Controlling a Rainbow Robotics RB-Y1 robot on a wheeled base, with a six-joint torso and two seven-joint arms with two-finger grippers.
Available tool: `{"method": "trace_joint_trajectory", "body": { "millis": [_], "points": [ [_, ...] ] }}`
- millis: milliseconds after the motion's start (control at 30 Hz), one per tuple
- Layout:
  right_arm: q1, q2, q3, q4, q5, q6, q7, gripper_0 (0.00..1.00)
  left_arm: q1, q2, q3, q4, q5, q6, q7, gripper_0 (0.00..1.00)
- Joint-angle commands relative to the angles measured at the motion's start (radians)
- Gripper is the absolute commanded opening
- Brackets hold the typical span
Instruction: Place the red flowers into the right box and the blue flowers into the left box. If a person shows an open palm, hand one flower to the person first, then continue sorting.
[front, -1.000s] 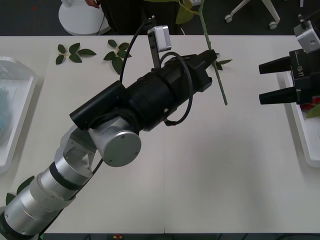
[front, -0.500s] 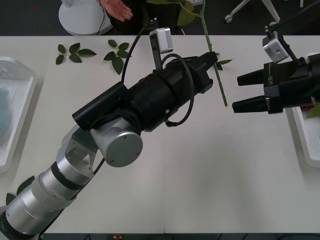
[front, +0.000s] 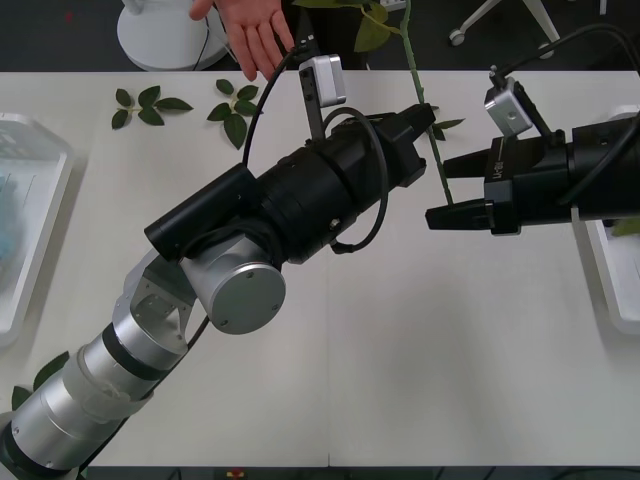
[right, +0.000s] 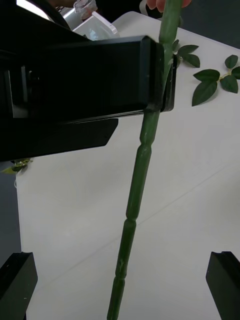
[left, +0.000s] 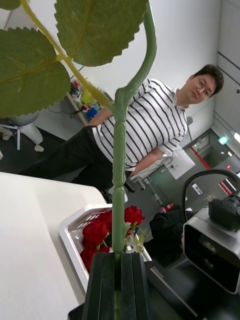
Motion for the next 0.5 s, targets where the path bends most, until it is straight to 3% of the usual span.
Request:
{"method": "trace_joint_trajectory", "body": {
  "millis": [33, 500],
  "points": [
    [-0.008, 0.059, 0.021, -0.035, 0.041, -0.016, -0.045, 1.00, -0.044, -0.026, -0.014, -0.015, -0.010, -0.018, 0.035, 0.00],
    [-0.024, 0.079, 0.038, -0.040, 0.058, -0.034, -0.076, 1.00, -0.044, -0.026, -0.014, -0.015, -0.010, -0.018, 0.035, 0.00]
  ]
}}
